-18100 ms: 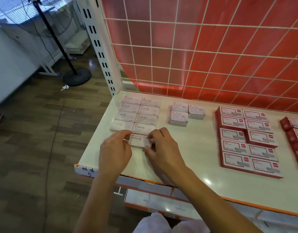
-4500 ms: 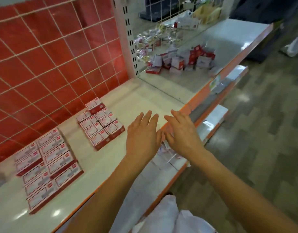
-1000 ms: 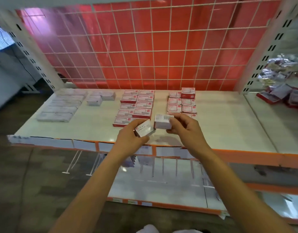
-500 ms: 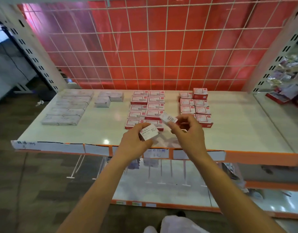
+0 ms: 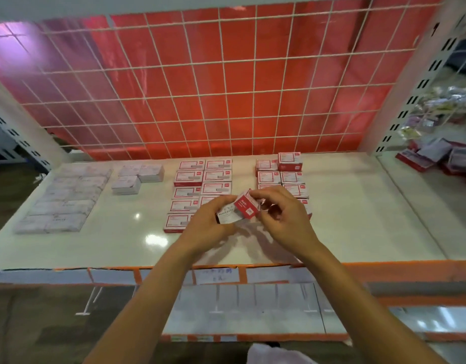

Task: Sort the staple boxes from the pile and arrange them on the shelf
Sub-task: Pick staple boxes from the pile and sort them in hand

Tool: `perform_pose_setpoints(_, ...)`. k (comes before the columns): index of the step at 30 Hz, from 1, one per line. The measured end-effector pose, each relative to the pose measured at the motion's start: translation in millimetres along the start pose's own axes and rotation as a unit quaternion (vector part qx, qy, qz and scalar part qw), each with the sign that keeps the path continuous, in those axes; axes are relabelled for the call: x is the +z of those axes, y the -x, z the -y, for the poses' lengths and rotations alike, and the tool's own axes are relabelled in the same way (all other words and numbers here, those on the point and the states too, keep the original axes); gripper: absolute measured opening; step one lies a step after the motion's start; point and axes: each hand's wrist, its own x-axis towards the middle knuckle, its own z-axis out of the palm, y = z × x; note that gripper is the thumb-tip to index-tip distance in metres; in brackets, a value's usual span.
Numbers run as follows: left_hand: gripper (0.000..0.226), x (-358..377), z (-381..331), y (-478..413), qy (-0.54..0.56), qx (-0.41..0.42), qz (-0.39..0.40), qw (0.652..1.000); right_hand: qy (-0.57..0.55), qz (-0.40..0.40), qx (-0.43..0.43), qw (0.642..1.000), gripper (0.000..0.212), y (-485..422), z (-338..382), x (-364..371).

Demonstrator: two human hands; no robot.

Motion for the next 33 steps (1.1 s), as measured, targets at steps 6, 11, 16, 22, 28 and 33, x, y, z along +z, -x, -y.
perform_pose_setpoints(6, 0.047, 9, -8, -19, 0.000, -0.014, 0.042, 0.999, -0.055, 0.047, 0.024, 0.997, 0.039, -18, -11, -15)
perform_pose_setpoints(11, 0.050, 11, -13, -34, -0.042, -0.004, 0.062, 0.997, -0.068, 0.031, 0.036, 0.997, 0.049, -24, -20, -25)
perform_pose_setpoints(16, 0.052, 13, -20, -45, -0.073, 0.003, 0.055, 0.996, -0.037, -0.029, 0.053, 0.998, 0.047, -30, -31, -39)
perform_pose_setpoints(22, 0.048, 14, -26, -53, -0.093, 0.002, 0.043, 0.995, 0.062, -0.058, 0.063, 0.994, 0.048, -55, -42, -57)
perform_pose_setpoints(28, 0.046, 18, -28, -59, -0.104, 0.003, 0.032, 0.994, 0.143, -0.004, 0.033, 0.989, 0.050, -93, -36, -61)
perform_pose_setpoints(33, 0.046, 19, -30, -66, -0.107, -0.007, 0.018, 0.994, 0.224, 0.010, 0.023, 0.974, 0.052, -121, -41, -60)
